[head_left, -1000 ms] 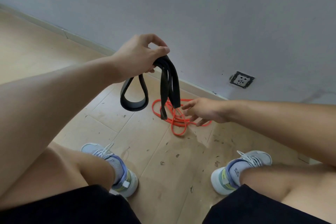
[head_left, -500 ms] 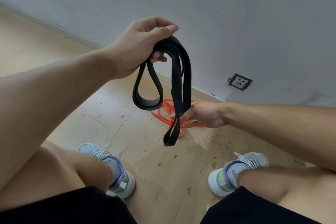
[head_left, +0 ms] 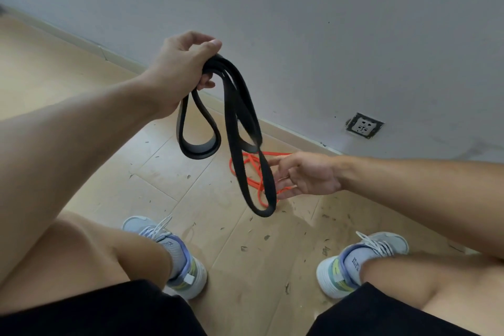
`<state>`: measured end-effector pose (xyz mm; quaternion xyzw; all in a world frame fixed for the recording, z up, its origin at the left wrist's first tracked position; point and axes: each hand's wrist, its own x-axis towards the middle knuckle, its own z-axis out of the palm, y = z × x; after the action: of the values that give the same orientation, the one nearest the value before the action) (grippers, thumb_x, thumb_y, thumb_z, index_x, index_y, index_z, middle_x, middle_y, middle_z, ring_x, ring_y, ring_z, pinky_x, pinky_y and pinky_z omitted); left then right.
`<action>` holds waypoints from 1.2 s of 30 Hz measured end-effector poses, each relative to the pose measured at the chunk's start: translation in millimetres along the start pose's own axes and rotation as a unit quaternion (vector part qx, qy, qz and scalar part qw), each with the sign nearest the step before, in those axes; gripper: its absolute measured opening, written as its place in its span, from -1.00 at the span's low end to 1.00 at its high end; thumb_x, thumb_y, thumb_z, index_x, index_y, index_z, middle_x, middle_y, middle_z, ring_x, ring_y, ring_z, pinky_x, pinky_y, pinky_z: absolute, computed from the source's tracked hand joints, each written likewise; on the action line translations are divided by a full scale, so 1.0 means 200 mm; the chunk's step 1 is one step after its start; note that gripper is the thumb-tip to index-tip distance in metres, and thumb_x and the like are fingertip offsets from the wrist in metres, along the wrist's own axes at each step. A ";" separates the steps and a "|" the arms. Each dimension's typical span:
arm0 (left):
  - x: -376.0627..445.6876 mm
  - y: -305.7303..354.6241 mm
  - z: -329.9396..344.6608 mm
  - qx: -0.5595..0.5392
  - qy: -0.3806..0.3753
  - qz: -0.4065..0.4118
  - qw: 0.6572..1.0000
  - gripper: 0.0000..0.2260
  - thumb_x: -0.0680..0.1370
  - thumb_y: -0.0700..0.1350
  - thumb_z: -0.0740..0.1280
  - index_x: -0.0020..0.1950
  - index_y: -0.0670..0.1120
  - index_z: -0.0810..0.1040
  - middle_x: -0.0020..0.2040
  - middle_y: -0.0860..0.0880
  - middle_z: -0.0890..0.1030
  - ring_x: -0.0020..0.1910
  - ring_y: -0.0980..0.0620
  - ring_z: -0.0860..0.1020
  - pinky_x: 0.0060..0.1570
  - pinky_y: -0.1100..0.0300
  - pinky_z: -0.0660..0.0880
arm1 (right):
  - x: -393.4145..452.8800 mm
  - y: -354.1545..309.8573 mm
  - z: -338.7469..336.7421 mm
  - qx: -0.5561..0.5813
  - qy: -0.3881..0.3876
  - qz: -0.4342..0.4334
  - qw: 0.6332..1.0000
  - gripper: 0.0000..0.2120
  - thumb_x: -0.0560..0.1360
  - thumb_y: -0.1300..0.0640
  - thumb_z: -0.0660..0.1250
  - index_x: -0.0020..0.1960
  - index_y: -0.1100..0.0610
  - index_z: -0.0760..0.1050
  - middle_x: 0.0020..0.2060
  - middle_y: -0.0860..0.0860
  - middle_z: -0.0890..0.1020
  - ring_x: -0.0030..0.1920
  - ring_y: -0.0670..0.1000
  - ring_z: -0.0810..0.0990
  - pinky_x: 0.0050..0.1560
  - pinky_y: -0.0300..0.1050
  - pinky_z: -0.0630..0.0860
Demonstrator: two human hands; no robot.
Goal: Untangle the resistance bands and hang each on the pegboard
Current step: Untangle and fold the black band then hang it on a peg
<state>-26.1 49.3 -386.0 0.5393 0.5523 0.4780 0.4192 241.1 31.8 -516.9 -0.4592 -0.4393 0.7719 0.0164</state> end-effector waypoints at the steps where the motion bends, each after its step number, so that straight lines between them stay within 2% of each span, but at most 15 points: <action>1: 0.01 -0.01 0.00 0.003 0.012 -0.004 1.000 -0.81 0.68 -0.06 0.29 0.23 -0.10 0.53 -0.08 -0.12 0.55 -0.46 0.13 0.40 -0.24 0.25 0.54 | 0.00 0.00 0.00 -0.005 -0.007 0.001 1.000 -0.37 0.42 0.21 0.36 0.50 0.14 0.43 0.29 0.23 0.60 0.27 0.19 0.61 0.46 0.13 0.42; 4: 0.03 -0.04 -0.02 -0.003 0.032 -0.009 0.999 -0.84 0.67 -0.04 0.30 0.20 -0.08 0.53 -0.08 -0.09 0.59 -0.47 0.15 0.42 -0.22 0.24 0.55 | -0.01 0.01 0.02 -0.037 -0.025 -0.005 0.999 -0.46 0.40 0.18 0.33 0.37 0.29 0.51 0.17 0.19 0.55 0.17 0.19 0.48 0.40 0.11 0.40; 6: 0.05 -0.05 -0.04 -0.008 0.050 -0.012 0.999 -0.85 0.66 -0.02 0.31 0.16 -0.05 0.53 -0.13 -0.03 0.59 -0.47 0.17 0.44 -0.19 0.22 0.55 | -0.02 0.00 0.03 -0.040 -0.035 -0.014 0.998 -0.57 0.33 0.13 0.39 0.16 0.25 0.54 0.13 0.19 0.52 0.17 0.22 0.44 0.47 0.18 0.35; 8: 0.07 -0.07 -0.05 -0.006 0.073 -0.016 0.997 -0.86 0.66 -0.01 0.31 0.15 -0.04 0.53 -0.15 -0.01 0.56 -0.47 0.19 0.45 -0.17 0.21 0.57 | -0.03 -0.01 0.03 -0.022 -0.043 -0.017 0.999 -0.76 0.35 0.16 0.36 0.00 0.17 0.54 0.11 0.16 0.60 0.22 0.19 0.55 0.48 0.28 0.35; 12: 0.10 -0.11 -0.09 0.007 0.109 -0.030 0.994 -0.82 0.65 0.00 0.31 0.18 -0.06 0.54 -0.21 0.01 0.52 -0.47 0.18 0.47 -0.16 0.21 0.58 | -0.05 -0.02 0.01 0.001 -0.019 0.024 1.000 -0.80 0.48 0.21 0.30 0.09 0.19 0.53 0.08 0.15 0.63 0.22 0.15 0.60 0.45 0.28 0.43; 14: 0.11 -0.14 -0.11 0.012 0.112 -0.037 0.993 -0.81 0.65 0.00 0.33 0.19 -0.06 0.54 -0.22 0.02 0.53 -0.46 0.18 0.48 -0.16 0.20 0.57 | -0.04 -0.01 0.00 -0.044 0.043 0.040 0.997 -0.88 0.58 0.25 0.33 0.11 0.19 0.54 0.03 0.15 0.65 0.15 0.14 0.64 0.30 0.22 0.59; 16: 0.12 -0.16 -0.13 0.018 0.110 -0.046 0.993 -0.81 0.64 0.00 0.33 0.19 -0.07 0.54 -0.20 0.00 0.54 -0.44 0.17 0.47 -0.18 0.20 0.56 | -0.04 0.01 -0.02 -0.081 0.103 0.057 0.990 -0.83 0.61 0.28 0.35 0.19 0.20 0.58 0.03 0.13 0.67 0.07 0.11 0.67 0.16 0.12 0.67; 18: 0.12 -0.17 -0.14 0.032 0.107 -0.054 0.992 -0.79 0.64 0.01 0.34 0.19 -0.08 0.54 -0.15 -0.02 0.57 -0.42 0.15 0.47 -0.19 0.19 0.56 | -0.03 0.02 -0.04 -0.077 0.149 0.066 0.984 -0.79 0.60 0.30 0.38 0.23 0.21 0.61 0.09 0.14 0.69 0.03 0.11 0.70 0.18 0.09 0.67; 20: 0.13 -0.19 -0.15 0.054 0.105 -0.063 0.991 -0.74 0.63 0.03 0.35 0.23 -0.10 0.55 -0.09 -0.04 0.60 -0.39 0.13 0.49 -0.14 0.15 0.60 | -0.04 0.01 -0.06 -0.059 0.185 0.060 0.979 -0.80 0.57 0.32 0.42 0.19 0.21 0.64 0.01 0.15 0.74 -0.04 0.08 0.74 0.13 0.03 0.69; 22: 0.13 -0.21 -0.17 0.073 0.107 -0.072 0.989 -0.72 0.63 0.04 0.35 0.25 -0.09 0.56 -0.07 -0.05 0.62 -0.34 0.11 0.51 -0.08 0.11 0.63 | -0.07 -0.02 -0.07 -0.038 0.221 0.045 0.974 -0.82 0.53 0.31 0.48 0.12 0.21 0.65 -0.18 0.10 0.76 -0.16 0.03 0.75 -0.06 -0.10 0.72; 24: 0.13 -0.23 -0.19 0.089 0.112 -0.078 0.987 -0.74 0.63 0.04 0.35 0.23 -0.08 0.57 -0.07 -0.04 0.62 -0.31 0.09 0.52 -0.04 0.08 0.64 | -0.09 -0.04 -0.08 0.020 0.247 0.022 0.968 -0.88 0.51 0.31 0.50 0.02 0.20 0.62 -0.21 0.08 0.75 -0.18 0.00 0.72 -0.23 -0.19 0.71; 27: 0.12 -0.27 -0.23 0.116 0.110 -0.095 0.982 -0.72 0.64 0.05 0.35 0.24 -0.10 0.57 -0.12 -0.04 0.58 -0.29 0.06 0.52 -0.03 0.06 0.64 | -0.12 -0.09 -0.13 0.103 0.252 -0.024 0.962 -0.93 0.53 0.27 0.45 0.02 0.20 0.62 -0.06 0.10 0.69 -0.08 0.00 0.67 -0.19 -0.21 0.69; 29: 0.11 -0.29 -0.25 0.135 0.103 -0.110 0.979 -0.70 0.64 0.06 0.35 0.26 -0.11 0.57 -0.16 -0.05 0.56 -0.32 0.05 0.51 -0.09 0.06 0.63 | -0.16 -0.13 -0.17 0.159 0.255 -0.056 0.952 -0.93 0.55 0.24 0.43 0.03 0.18 0.62 -0.03 0.12 0.68 -0.05 0.01 0.67 -0.11 -0.17 0.67; 32: 0.10 -0.31 -0.27 0.164 0.084 -0.123 0.975 -0.70 0.64 0.05 0.35 0.24 -0.13 0.56 -0.19 -0.06 0.56 -0.33 0.03 0.51 -0.20 0.11 0.57 | -0.24 -0.20 -0.19 0.222 0.242 -0.115 0.938 -0.93 0.50 0.17 0.44 -0.02 0.12 0.63 -0.14 0.08 0.72 -0.16 -0.03 0.71 -0.12 -0.16 0.67; 36: 0.08 -0.32 -0.26 0.212 0.037 -0.127 0.968 -0.76 0.64 0.04 0.34 0.17 -0.10 0.58 -0.20 -0.08 0.58 -0.29 0.00 0.53 -0.13 0.03 0.61 | -0.33 -0.26 -0.19 0.231 0.233 -0.173 0.929 -0.82 0.36 0.04 0.46 -0.04 0.02 0.65 -0.22 -0.08 0.73 -0.26 -0.14 0.71 -0.21 -0.27 0.64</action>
<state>-90.2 62.8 -437.2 0.5233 0.7200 0.3122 0.3320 287.1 60.4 -441.2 -0.5261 -0.3054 0.7088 0.3571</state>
